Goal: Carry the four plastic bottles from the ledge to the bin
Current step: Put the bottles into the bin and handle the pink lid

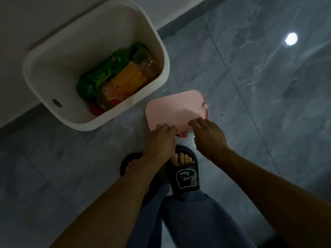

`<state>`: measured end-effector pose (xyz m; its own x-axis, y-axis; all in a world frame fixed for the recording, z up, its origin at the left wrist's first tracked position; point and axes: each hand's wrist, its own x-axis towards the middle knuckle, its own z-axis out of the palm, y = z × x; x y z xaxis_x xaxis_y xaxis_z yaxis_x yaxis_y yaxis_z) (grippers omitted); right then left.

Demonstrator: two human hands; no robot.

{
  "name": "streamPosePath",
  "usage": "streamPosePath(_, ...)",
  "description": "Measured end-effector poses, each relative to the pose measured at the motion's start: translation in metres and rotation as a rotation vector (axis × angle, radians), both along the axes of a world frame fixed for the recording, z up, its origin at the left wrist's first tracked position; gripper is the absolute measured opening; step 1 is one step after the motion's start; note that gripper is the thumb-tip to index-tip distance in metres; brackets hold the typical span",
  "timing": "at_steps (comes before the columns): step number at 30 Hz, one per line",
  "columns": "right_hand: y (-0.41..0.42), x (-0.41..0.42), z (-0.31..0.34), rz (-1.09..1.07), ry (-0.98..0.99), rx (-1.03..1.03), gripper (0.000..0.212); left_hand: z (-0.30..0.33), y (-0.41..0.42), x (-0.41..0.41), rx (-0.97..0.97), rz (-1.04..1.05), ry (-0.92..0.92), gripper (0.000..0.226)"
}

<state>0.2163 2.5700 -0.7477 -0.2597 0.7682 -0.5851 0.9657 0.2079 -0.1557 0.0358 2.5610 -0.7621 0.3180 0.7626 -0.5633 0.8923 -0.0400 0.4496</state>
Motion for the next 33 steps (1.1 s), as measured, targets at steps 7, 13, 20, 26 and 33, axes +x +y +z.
streamPosePath(7,0.006,-0.009,-0.025,-0.002,-0.031,0.036,0.029,-0.022,0.000,0.000,0.028,-0.070,0.110,0.025)
streamPosePath(13,0.008,-0.001,0.024,0.092,-0.006,0.041,0.013,0.036,-0.005,-0.012,0.032,-0.076,0.076,0.030)
streamPosePath(20,0.010,-0.019,0.157,0.144,0.195,-0.043,0.037,0.180,-0.008,-0.029,-0.052,-0.006,0.066,0.032)
streamPosePath(26,-0.001,-0.062,0.267,0.148,0.428,0.063,0.033,0.305,0.013,-0.062,-0.150,-0.006,0.086,0.025)
streamPosePath(33,0.016,-0.113,0.330,-0.196,0.482,0.222,0.019,0.381,0.054,-0.098,0.133,-0.012,0.140,0.034)
